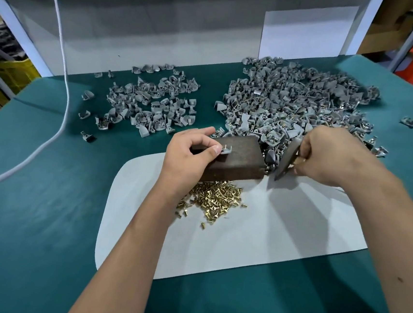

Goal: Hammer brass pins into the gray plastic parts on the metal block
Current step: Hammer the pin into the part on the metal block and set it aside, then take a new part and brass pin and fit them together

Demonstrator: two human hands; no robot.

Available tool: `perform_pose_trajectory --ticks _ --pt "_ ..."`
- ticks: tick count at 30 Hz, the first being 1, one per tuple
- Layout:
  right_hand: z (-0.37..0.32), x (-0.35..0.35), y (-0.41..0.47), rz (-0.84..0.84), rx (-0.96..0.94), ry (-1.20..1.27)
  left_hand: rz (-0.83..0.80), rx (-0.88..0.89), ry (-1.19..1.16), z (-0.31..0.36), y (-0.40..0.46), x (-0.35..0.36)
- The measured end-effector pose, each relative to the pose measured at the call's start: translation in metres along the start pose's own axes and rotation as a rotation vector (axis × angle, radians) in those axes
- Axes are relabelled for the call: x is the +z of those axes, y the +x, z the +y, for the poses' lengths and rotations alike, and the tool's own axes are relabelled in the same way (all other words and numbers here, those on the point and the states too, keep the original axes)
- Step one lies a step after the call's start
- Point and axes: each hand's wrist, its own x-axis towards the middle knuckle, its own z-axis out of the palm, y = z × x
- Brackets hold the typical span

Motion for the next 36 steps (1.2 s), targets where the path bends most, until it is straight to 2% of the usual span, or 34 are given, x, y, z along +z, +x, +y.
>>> perform_pose_trajectory --ticks 3,6,8,11,14,17,19,22,24,26,29,32,34,36 --pt "-0.007 -0.004 -0.006 -0.006 0.013 -0.014 -0.005 0.000 -0.006 0.001 -0.001 -0.001" --pt "-0.018 -0.011 -0.011 0.187 -0.019 0.069 -0.008 -0.007 -0.019 0.003 -0.002 0.000" --pt "-0.035 -0.011 -0.013 0.272 -0.160 0.183 -0.002 -0.001 -0.021 0.004 -0.002 0.000" --pt "-0.062 0.003 -0.016 0.188 -0.463 0.273 0.002 0.027 -0.035 0.004 -0.001 0.000" --pt "-0.070 0.016 -0.010 0.223 -0.574 0.268 0.002 0.052 -0.028 0.004 -0.001 -0.001" --pt "-0.066 0.023 -0.004 0.304 -0.546 0.351 0.109 0.060 0.015 0.000 0.002 -0.005" --pt "-0.061 0.028 -0.001 0.399 -0.444 0.378 0.272 0.061 0.188 -0.007 0.005 -0.011" --pt "-0.050 0.035 0.004 0.554 -0.188 0.407 0.509 0.030 0.502 -0.020 0.009 -0.034" --pt "-0.048 0.039 0.007 0.588 -0.090 0.426 0.523 -0.050 0.643 -0.030 0.012 -0.051" --pt "-0.053 0.041 0.006 0.593 -0.106 0.450 0.448 -0.157 0.684 -0.037 0.014 -0.063" --pt "-0.067 0.041 -0.004 0.600 -0.314 0.472 0.322 -0.189 0.699 -0.041 0.012 -0.063" --pt "-0.087 0.044 -0.022 0.466 -0.679 0.454 0.248 -0.097 0.717 -0.039 0.012 -0.059" --pt "-0.104 0.050 -0.037 0.332 -0.929 0.357 0.256 -0.030 0.682 -0.039 0.012 -0.060" --pt "-0.120 0.059 -0.049 0.272 -1.097 0.213 0.306 -0.020 0.644 -0.038 0.013 -0.062"
